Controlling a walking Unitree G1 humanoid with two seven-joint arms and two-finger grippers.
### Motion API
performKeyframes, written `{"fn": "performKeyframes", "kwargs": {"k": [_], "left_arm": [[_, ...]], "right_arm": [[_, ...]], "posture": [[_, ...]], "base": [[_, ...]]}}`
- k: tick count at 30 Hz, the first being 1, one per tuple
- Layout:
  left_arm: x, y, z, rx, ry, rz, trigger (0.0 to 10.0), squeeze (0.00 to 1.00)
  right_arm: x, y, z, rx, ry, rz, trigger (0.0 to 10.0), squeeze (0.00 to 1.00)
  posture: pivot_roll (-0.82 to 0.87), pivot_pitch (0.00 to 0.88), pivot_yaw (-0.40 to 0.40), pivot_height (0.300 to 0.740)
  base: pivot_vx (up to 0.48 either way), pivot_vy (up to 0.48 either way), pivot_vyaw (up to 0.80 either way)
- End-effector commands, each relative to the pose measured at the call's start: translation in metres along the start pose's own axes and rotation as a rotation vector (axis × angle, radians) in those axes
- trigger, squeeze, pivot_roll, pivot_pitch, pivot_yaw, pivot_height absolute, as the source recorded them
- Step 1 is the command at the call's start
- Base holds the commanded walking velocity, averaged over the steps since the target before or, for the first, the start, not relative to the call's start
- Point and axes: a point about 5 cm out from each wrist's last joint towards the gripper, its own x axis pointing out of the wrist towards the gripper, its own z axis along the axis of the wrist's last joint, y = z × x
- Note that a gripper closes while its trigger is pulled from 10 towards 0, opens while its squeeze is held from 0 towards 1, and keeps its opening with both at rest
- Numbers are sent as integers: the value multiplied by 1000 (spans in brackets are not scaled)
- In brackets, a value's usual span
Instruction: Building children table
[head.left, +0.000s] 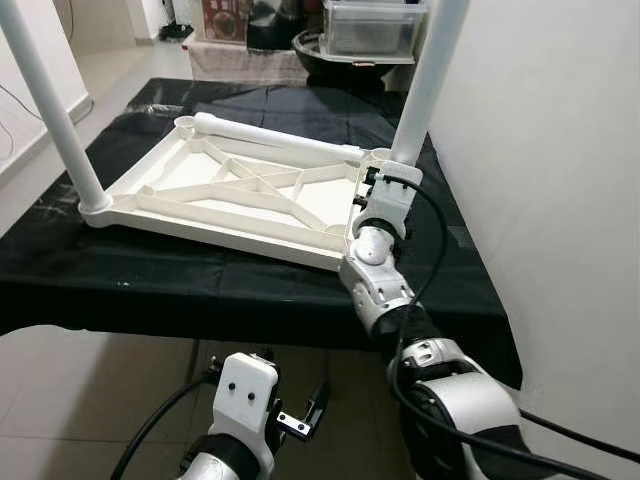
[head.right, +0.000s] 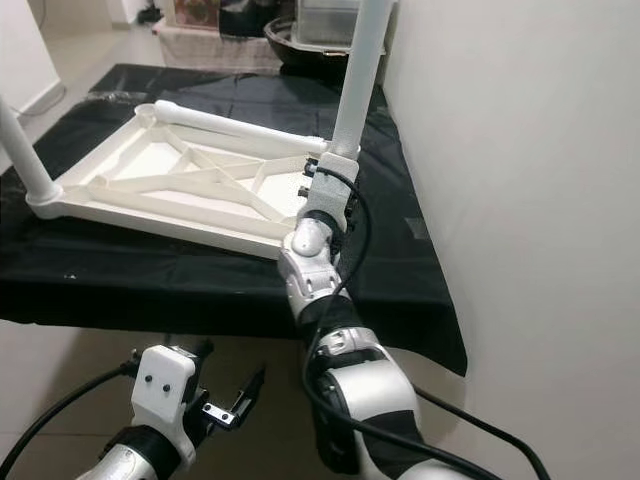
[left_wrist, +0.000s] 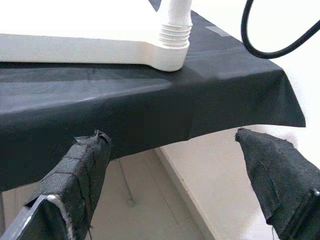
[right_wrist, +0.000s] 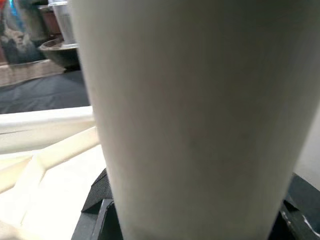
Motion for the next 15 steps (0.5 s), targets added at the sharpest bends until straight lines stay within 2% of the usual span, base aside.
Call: {"fn": "performKeyframes", "kwargs": {"k": [1, 5, 6, 7, 11, 12, 15], "left_arm": [[0, 0, -5, 12, 21, -2, 10000, 0], [0, 0, -6, 11, 22, -4, 10000, 0], [0, 0, -6, 11, 22, -4, 10000, 0], [0, 0, -7, 11, 23, -6, 10000, 0], [1, 1, -7, 11, 24, -7, 10000, 0], [2, 1, -7, 12, 24, -8, 10000, 0], [2, 1, -7, 12, 24, -8, 10000, 0]], "right_arm": [[-8, -3, -25, 34, 150, -32, 10000, 0], [-9, -1, -23, 12, 127, 13, 10000, 0], [-9, -1, -22, 10, 116, 45, 10000, 631], [-9, -1, -20, 12, 102, 83, 10000, 1000], [-7, -1, -18, 18, 89, 115, 10000, 1000], [-3, -5, -13, 17, 51, 176, 10000, 0], [1, -9, -10, 13, 25, 209, 10000, 0]], "posture": [[131, 100, -66, 740], [126, 96, -66, 740], [120, 92, -64, 740], [119, 92, -62, 740], [118, 90, -60, 740], [115, 93, -58, 740], [112, 95, -57, 740]], "base": [[0, 0, 0], [0, 0, 0], [0, 0, 0], [0, 0, 0], [0, 0, 0], [0, 0, 0], [0, 0, 0]]}}
